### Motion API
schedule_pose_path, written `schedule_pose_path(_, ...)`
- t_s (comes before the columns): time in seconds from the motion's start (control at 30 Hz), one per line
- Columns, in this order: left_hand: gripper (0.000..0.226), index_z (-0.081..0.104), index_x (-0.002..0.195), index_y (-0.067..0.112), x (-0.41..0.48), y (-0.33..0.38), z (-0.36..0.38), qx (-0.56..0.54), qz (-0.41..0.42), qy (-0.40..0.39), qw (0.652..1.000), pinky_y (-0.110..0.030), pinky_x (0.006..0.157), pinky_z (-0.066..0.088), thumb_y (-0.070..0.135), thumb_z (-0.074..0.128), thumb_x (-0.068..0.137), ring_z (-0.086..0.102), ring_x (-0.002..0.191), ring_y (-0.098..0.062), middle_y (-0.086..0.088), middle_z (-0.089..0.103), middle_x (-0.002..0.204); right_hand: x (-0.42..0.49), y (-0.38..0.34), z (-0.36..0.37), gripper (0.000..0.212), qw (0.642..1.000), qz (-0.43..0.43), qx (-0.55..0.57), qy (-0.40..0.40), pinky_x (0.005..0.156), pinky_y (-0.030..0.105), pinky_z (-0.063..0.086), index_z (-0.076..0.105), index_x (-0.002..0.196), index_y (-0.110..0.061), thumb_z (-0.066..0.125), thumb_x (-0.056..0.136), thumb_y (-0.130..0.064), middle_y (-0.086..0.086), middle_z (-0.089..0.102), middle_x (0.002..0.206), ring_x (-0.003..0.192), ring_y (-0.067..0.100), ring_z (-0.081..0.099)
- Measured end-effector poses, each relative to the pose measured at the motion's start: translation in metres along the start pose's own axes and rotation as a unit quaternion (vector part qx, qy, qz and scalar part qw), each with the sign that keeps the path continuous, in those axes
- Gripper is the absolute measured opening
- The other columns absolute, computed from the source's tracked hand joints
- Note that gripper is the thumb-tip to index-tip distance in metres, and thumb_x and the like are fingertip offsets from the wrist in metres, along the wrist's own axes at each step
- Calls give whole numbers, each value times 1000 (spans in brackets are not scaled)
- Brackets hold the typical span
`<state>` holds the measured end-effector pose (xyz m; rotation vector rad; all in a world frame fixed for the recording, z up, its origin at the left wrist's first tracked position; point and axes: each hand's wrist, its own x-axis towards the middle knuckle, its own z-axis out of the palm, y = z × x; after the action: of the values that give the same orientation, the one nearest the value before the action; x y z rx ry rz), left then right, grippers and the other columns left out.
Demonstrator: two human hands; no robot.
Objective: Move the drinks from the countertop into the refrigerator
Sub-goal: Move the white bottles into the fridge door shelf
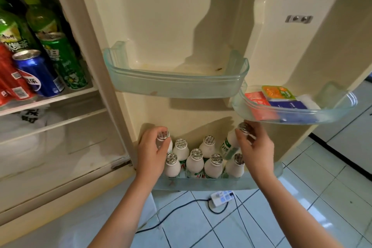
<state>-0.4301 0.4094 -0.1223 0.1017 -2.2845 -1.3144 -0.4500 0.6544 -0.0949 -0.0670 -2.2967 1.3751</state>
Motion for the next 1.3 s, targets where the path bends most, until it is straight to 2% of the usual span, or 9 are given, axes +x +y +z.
schedule_pose_path(0.13,26,63,107,13,-1,-10,7,1,-27,-1,1000,-3,80,37,0,64,84,56,94,-10,7,60,100,4,13,4,25,993,24,-54,-106,65,17,43,55,107,-32,66,86,-27,-21,58,85,81,6,59)
schedule_pose_path(0.3,24,63,105,13,-4,-19,12,-2,-74,-29,997,-22,84,42,0,64,84,58,96,-14,4,61,100,9,22,7,28,975,32,-108,-191,70,19,42,59,113,-25,66,85,-26,-11,61,92,86,9,58)
schedule_pose_path(0.5,25,60,99,20,1,-18,10,-31,-119,-56,991,-25,86,44,0,63,84,59,100,-19,0,62,103,12,31,10,32,962,64,-105,-243,78,18,44,61,114,-24,69,83,-22,-9,62,96,90,8,59)
schedule_pose_path(0.63,24,62,102,21,-1,-7,1,-32,-64,-52,996,-29,96,44,3,62,86,57,110,-15,3,60,110,10,33,9,30,965,70,-90,-236,74,11,42,61,110,-28,70,82,-20,-15,62,93,93,7,61)
schedule_pose_path(0.73,30,61,100,31,-7,11,-15,-80,5,-25,996,-15,92,45,3,60,90,59,105,-2,8,62,107,6,29,8,32,966,68,-89,-235,82,20,46,60,114,-25,68,84,-21,-12,63,100,98,8,60)
schedule_pose_path(0.87,13,60,102,20,-9,28,-35,-9,136,130,982,-12,81,43,17,53,91,57,85,-2,5,62,97,0,10,6,33,981,10,-93,-168,80,19,39,60,116,-25,67,83,-23,-14,60,107,95,3,52)
schedule_pose_path(1.0,26,53,115,8,0,28,-45,80,167,253,950,-37,99,37,15,52,90,47,111,-22,-12,52,117,-4,-23,13,29,984,-73,-77,-143,76,0,34,63,110,-22,67,81,-20,-16,59,104,93,-5,50)
schedule_pose_path(1.13,57,33,140,-1,8,18,-49,58,82,196,975,-54,108,31,12,55,89,29,134,-25,-17,32,143,-9,-48,28,28,967,-135,-64,-208,82,1,34,65,109,-19,67,81,-16,-12,62,107,99,1,53)
schedule_pose_path(1.3,72,11,147,-1,17,13,-49,103,82,134,982,-25,119,9,22,51,92,11,143,-22,-25,12,153,-16,-56,48,34,895,-234,-138,-355,87,23,43,62,118,-21,64,84,-23,-6,64,117,107,14,58)
